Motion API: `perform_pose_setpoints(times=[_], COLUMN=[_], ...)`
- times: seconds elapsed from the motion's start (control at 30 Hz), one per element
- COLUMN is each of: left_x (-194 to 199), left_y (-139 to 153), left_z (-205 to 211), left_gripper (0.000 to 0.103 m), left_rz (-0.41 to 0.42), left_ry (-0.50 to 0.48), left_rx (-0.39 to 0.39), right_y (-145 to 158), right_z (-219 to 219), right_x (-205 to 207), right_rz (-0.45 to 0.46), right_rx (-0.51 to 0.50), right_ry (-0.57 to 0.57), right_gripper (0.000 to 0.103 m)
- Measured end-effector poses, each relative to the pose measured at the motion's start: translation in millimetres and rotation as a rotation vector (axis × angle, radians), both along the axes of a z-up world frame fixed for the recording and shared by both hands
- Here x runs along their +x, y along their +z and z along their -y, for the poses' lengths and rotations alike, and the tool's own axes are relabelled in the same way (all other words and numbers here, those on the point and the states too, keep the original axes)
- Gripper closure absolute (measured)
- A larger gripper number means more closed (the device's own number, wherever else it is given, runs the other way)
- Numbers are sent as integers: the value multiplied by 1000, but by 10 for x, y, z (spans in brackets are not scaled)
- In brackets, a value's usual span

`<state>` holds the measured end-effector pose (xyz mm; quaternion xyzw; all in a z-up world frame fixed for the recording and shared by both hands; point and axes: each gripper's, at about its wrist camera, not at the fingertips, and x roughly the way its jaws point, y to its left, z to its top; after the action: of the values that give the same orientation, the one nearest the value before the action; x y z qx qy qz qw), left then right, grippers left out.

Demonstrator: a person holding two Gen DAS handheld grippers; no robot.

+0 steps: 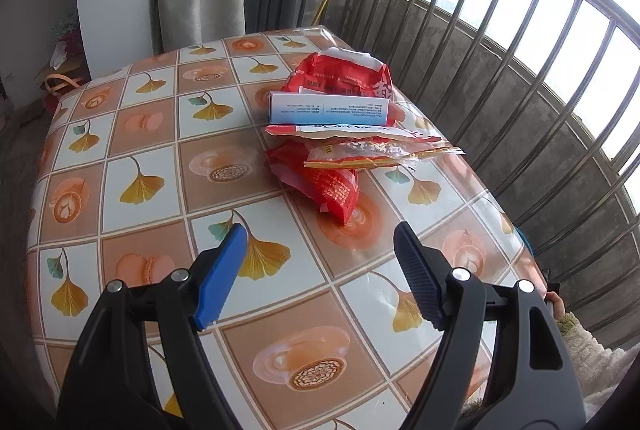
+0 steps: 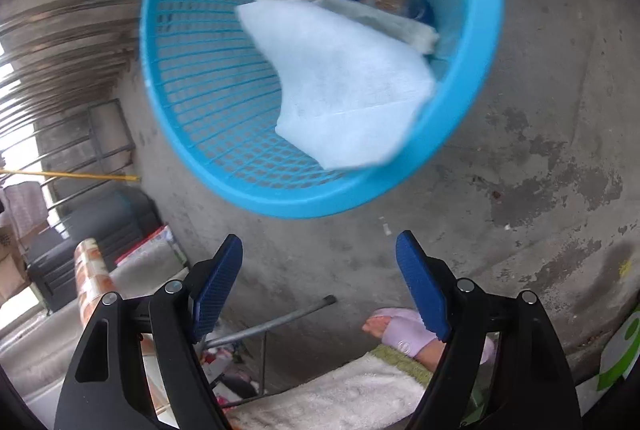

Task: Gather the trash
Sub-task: 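Bring both open tools back toward the red packets on the table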

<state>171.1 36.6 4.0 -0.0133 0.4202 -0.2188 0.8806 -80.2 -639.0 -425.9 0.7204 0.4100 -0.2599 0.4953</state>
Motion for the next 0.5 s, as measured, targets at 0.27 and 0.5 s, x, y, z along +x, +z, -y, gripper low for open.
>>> perform_pose_setpoints(times=[0.27,0.5], left_x=[3,46], left_y=[39,47], left_z=[-118,-138], left_gripper=[32,32], left_rz=[11,24], left_ry=[21,21], left_rx=[-13,-40], right_y=[406,1711], right_z=[-12,-260], right_x=[-302,-16], right_rz=[44,183], right_rx=[-169,-458], right_ry=[-78,130], right_gripper=[26,26])
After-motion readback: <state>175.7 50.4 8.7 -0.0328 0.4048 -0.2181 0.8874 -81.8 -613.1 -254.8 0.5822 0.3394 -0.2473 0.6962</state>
